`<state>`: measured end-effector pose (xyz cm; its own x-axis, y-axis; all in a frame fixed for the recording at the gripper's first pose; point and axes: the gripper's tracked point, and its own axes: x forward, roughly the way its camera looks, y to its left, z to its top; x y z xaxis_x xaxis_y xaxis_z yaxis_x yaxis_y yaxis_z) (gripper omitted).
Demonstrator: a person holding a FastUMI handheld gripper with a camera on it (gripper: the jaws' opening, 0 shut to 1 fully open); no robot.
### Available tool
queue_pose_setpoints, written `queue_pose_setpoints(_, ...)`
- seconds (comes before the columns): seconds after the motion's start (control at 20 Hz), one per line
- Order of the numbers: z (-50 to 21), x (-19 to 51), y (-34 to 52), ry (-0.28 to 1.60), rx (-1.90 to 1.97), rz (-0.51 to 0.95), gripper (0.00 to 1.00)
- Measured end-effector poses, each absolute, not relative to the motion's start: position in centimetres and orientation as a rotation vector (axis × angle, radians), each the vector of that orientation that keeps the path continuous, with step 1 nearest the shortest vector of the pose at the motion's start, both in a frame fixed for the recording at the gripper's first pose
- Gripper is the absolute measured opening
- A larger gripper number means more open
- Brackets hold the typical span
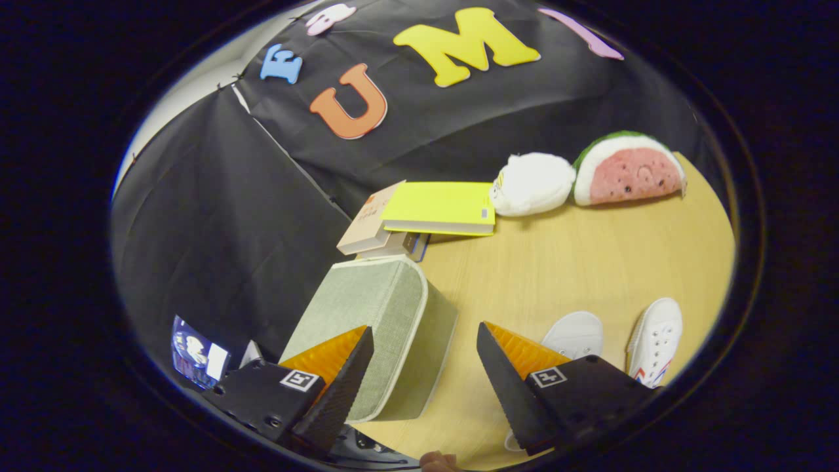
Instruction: Open the storage box then place both shoes into the box .Put the left shoe in first, then the right shoe, with the right side of both shoes facing outward in a uniform manner.
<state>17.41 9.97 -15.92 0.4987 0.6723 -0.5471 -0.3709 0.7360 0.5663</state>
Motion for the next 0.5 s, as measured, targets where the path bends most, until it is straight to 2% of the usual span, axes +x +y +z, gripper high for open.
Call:
queue_pose_setpoints(0.2, -16.4, 18.4, 13.5, 0.922, 0.51, 0.873, 1.0)
queue_pose_setpoints(0.5, -16.7, 19.3, 16.7, 1.071, 0.691, 1.061, 1.0)
